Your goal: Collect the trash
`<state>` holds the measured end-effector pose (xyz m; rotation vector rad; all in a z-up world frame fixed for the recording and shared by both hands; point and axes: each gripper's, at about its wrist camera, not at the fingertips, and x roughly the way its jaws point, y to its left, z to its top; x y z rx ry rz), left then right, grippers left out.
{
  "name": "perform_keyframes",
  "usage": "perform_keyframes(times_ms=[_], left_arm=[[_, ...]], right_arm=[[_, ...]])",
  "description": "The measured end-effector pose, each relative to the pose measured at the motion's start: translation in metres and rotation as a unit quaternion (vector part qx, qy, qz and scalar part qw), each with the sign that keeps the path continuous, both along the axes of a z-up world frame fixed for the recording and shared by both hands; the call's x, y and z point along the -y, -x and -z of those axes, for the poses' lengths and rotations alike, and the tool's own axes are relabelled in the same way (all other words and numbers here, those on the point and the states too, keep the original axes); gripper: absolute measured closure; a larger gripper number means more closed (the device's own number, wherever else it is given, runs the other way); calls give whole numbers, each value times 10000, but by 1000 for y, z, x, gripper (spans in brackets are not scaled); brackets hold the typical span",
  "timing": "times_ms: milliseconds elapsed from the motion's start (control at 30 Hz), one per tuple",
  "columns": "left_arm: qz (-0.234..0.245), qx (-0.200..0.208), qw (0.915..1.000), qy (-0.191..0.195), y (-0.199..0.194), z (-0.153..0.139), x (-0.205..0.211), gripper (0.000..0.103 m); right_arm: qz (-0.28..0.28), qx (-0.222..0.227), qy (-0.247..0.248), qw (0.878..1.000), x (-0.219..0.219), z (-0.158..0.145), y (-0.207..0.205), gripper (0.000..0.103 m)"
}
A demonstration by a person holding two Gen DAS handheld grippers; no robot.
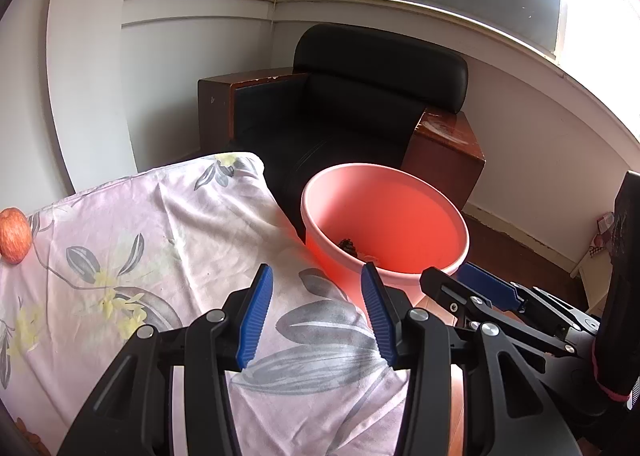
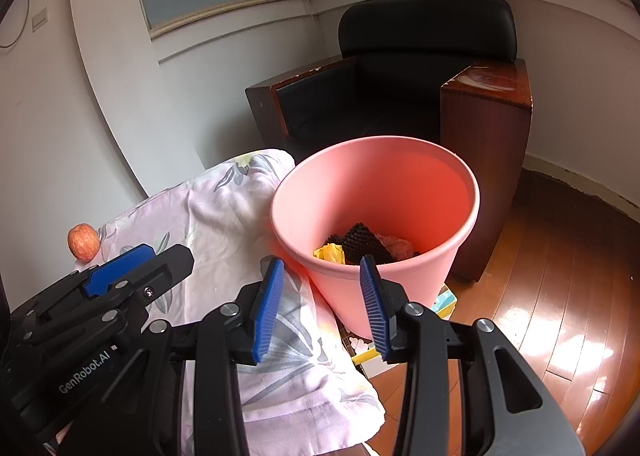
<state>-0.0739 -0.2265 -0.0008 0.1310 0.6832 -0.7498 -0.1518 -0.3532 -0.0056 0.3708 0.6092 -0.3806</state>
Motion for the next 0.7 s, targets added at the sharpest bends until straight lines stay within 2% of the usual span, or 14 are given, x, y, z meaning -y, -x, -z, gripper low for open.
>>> perform_keyframes(times_ms=[700], left_arm=[[-91,-107,9999,-3,-8,3,-4,57]], right_arm=[[-54,-63,21,10000,-3,4,-9,62]])
